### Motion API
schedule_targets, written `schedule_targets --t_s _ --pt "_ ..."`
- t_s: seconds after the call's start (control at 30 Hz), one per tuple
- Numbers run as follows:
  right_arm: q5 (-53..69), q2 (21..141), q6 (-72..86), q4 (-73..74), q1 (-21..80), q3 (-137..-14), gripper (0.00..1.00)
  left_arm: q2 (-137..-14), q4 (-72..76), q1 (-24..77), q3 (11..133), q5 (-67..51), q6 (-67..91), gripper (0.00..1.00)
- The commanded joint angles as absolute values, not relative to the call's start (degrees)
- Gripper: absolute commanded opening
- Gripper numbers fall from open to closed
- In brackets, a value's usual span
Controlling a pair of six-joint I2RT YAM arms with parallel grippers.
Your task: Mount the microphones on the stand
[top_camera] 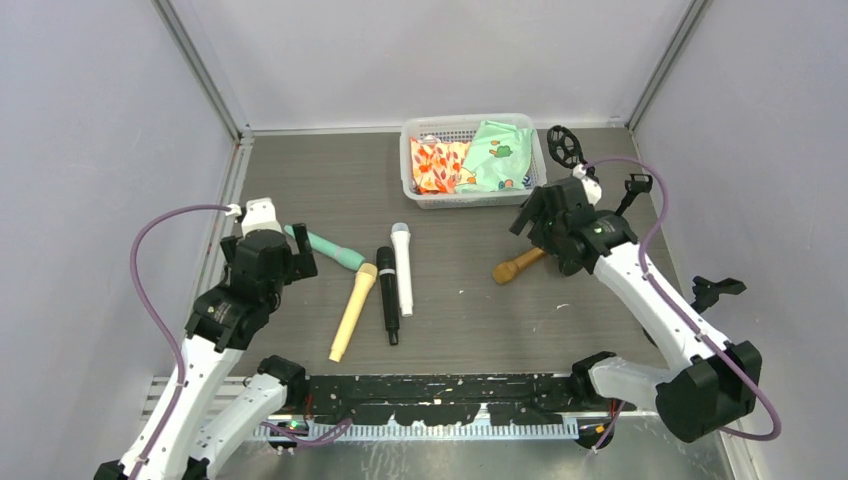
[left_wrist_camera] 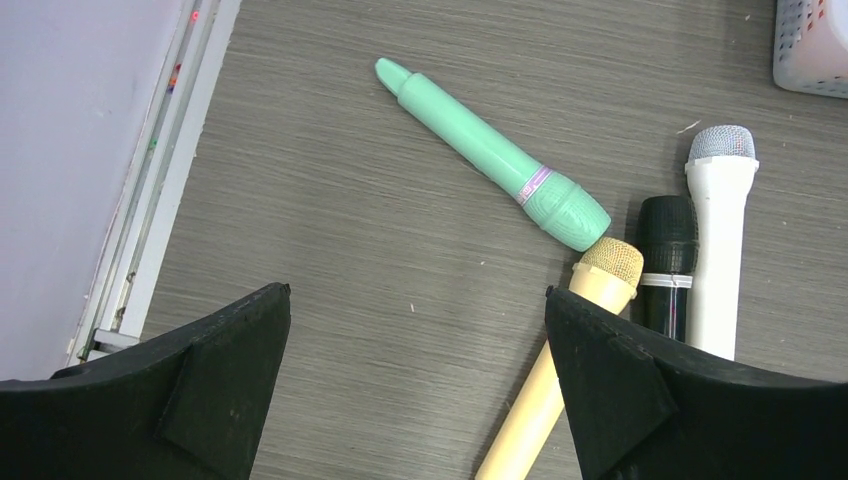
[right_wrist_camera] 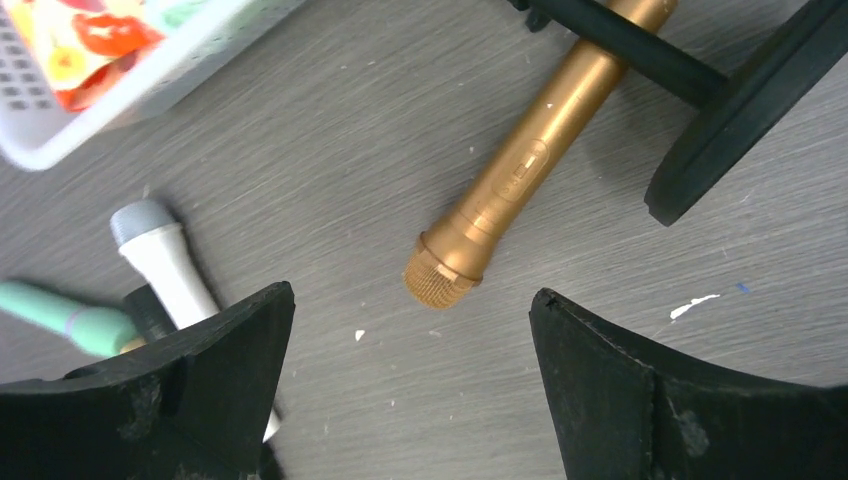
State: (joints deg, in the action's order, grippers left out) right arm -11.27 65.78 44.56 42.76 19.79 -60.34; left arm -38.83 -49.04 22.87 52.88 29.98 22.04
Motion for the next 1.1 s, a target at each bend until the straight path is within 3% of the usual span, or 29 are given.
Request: schedule_targets --t_s 0.0,0.27,0.63,0.97,1.07 --pt "-21.59 68.52 51.30 34.22 22.84 -55.23 0.92 -38.97 -46.72 22.98 52.98 29.86 21.62 1.00" --pt "-24.11 75.53 58.28 23.51 24.80 -47.30 0.92 -38.23 -46.58 23.00 52.60 29.78 22.06 1.00" --pt "-24.21 85.10 59.38 19.91 24.94 -46.31 0.88 -40.07 -46.84 23.02 52.91 29.10 21.80 1.00" --pt "-24.05 91.60 59.92 19.92 25.89 -46.39 0.76 -40.67 -46.58 23.02 52.82 28.29 21.45 1.00" --pt "-24.30 92.18 60.90 20.06 27.15 -45.57 0.68 -41.02 -46.47 22.96 52.82 28.13 21.28 1.00"
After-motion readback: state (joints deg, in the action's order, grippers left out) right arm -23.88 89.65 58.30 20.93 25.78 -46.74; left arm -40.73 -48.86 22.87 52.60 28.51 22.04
